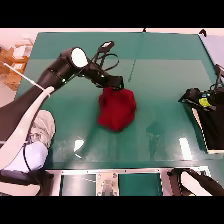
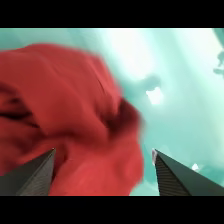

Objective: Fold the shirts.

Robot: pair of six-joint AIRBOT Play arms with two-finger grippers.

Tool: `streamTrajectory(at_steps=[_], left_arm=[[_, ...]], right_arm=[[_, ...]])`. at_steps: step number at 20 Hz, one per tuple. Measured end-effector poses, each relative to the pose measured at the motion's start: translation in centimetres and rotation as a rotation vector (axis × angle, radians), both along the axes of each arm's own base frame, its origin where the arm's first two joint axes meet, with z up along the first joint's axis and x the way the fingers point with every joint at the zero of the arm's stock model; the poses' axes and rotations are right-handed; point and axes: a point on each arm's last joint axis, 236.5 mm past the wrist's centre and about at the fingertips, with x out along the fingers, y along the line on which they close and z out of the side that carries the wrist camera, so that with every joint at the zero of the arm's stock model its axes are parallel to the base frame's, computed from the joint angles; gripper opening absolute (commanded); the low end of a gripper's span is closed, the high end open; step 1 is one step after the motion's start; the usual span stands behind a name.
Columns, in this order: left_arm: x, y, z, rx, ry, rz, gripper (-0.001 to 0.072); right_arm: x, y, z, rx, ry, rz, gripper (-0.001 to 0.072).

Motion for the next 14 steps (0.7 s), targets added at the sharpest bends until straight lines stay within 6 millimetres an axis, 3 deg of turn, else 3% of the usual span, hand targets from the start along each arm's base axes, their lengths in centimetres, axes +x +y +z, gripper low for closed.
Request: streamTrajectory(at_steps=[2, 4, 6, 8, 11, 14], left_arm=[[1.5, 2.8, 0.4, 0.007, 0.026, 0.043, 0.072], [3.3, 7.2, 0.4, 0.025, 0.064, 0.111, 0.072], [3.9, 11.5, -1.1, 0.051, 0.135, 0.175, 0.072], [3.4, 14.1, -4.1, 0.071, 0.219, 0.222, 0.072], [2.4, 14.5, -9.1, 0.038, 0.298, 0.265, 0.071], [2.1, 12.6, -12.7, -0.049, 0.341, 0.287, 0.0711]], right_arm=[[-0.1, 1.6, -0.9, 0.063, 0.02, 0.032, 0.0501], [-0.4, 4.1, -1.8, 0.134, 0.033, 0.086, 0.0501], [-0.8, 7.6, -2.7, 0.204, 0.041, 0.154, 0.0503], [-1.3, 11.7, -3.6, 0.253, 0.038, 0.24, 0.0546], [-1.5, 18.0, -5.0, 0.277, 0.009, 0.366, 0.0547], [-1.4, 22.7, -7.4, 0.295, 0.022, 0.434, 0.0546]])
